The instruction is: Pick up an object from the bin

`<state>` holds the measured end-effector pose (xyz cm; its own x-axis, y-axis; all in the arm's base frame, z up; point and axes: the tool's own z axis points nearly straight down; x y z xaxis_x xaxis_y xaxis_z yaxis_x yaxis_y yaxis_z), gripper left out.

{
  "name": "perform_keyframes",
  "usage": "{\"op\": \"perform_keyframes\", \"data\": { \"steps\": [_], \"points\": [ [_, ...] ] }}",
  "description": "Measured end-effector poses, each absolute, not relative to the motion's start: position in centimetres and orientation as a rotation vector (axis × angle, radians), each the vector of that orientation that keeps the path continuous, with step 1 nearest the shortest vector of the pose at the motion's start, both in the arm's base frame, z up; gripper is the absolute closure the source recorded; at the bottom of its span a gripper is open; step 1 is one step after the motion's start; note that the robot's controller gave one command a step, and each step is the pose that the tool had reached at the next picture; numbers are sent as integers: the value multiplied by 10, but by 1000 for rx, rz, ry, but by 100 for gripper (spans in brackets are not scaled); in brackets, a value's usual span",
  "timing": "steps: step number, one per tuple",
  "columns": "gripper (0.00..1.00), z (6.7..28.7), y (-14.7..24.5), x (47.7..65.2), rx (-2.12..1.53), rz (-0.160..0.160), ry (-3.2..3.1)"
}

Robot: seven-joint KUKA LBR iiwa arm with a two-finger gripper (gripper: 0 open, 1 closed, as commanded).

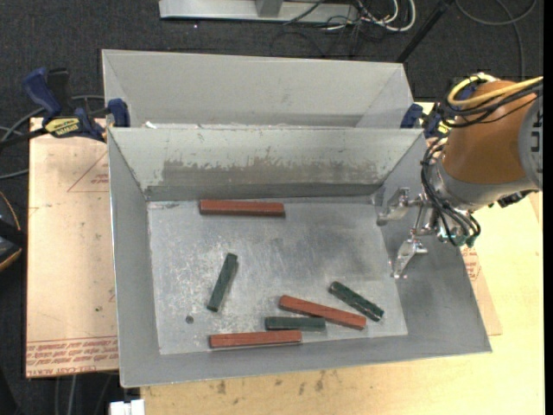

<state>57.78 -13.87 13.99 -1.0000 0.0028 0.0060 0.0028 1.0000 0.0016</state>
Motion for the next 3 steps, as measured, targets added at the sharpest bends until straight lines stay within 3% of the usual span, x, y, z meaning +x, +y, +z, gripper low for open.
{"op": "perform_keyframes", "data": {
  "steps": [1,2,3],
  "points": [
    [0,144,-138,580,-1,-1,-3143],
    [100,86,-101,494,-137,-2,-3138],
    [0,86,-101,494,-138,-2,-3138]
  ]
}}
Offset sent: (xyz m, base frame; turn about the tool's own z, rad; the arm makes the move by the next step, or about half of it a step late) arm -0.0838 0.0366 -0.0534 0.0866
